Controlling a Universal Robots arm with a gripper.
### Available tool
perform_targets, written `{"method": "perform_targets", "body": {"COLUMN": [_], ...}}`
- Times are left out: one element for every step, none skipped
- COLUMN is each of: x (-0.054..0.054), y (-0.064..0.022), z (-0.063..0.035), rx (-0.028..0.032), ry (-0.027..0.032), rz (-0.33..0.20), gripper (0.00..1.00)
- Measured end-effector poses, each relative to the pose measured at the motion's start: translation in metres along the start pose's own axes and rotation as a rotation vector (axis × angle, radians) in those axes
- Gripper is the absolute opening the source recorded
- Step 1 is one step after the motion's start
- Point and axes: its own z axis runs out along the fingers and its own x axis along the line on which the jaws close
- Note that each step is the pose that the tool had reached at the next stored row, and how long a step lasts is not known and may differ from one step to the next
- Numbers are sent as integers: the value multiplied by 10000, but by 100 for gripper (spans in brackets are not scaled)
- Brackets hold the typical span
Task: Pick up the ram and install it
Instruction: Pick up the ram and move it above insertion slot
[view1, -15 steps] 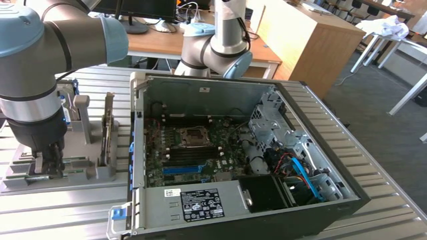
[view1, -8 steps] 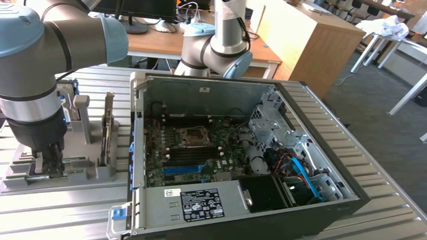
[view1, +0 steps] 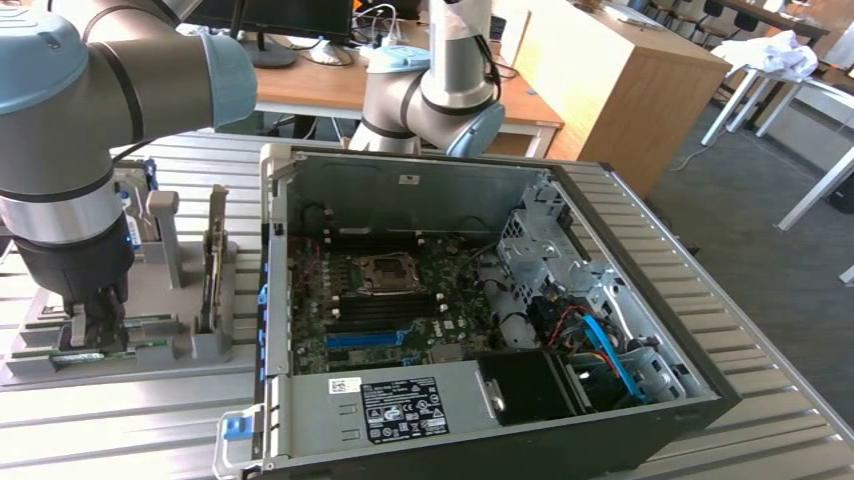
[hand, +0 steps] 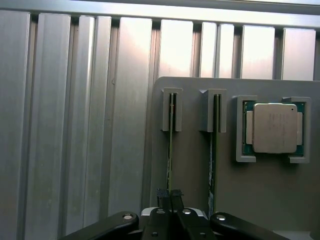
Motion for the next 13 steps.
{"method": "perform_targets", "body": {"x": [0,0,0,0,0,0,-1,-3,-5,-7,-8,-9,-11], "y": [0,0,0,0,0,0,-1,-1,-1,0,0,-1,-1], "z": [0,0,0,0,0,0,0,0,0,0,1,1,1], "rx": [0,0,0,0,0,0,0,1,1,0,0,0,0], "ry": [0,0,-3,-3,-3,-3,-2,-3,-3,-3,-3,-2,-3], "rz": [0,1,0,0,0,-1,-2,-2,-1,0,-1,-1,-1], "gripper": [12,12,12,12,12,12,12,12,12,12,12,12,12]}}
